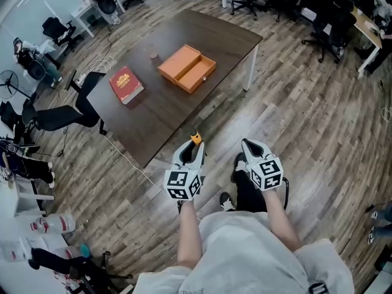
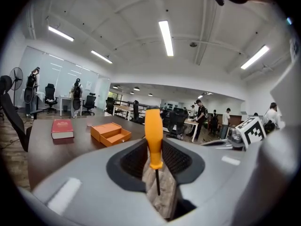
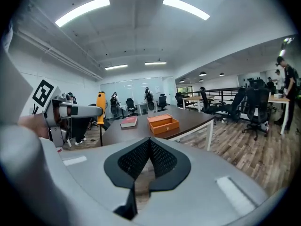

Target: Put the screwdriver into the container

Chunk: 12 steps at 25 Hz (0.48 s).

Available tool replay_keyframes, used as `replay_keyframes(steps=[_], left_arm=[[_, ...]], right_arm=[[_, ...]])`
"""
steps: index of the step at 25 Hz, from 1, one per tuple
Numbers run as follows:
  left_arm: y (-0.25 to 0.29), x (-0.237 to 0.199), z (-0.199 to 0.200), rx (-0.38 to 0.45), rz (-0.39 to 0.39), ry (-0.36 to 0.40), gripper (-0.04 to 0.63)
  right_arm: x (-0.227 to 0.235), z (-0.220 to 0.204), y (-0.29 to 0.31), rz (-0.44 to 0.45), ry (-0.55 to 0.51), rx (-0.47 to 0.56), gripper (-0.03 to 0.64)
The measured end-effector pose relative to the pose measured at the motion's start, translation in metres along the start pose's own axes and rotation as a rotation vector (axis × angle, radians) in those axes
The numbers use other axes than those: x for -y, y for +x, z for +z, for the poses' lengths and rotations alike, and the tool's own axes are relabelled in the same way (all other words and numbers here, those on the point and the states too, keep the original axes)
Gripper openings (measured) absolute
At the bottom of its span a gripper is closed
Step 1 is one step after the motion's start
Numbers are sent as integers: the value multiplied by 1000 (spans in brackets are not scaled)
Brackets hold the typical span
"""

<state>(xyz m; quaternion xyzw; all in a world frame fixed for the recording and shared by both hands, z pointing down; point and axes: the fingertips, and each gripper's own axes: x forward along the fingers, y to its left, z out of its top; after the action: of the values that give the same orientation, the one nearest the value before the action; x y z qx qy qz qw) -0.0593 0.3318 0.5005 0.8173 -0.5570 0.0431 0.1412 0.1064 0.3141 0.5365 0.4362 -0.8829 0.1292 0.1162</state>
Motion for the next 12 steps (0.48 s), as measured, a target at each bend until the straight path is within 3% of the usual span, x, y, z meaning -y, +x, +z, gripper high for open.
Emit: replay_keyframes(steps=[7, 12], left_arm=[[31, -15, 1, -18, -1, 29, 153], [72, -35, 16, -33, -4, 41, 153]], right_arm=[[4, 5, 38, 110, 76, 19, 0], [25, 18, 79, 121, 62, 7, 0]])
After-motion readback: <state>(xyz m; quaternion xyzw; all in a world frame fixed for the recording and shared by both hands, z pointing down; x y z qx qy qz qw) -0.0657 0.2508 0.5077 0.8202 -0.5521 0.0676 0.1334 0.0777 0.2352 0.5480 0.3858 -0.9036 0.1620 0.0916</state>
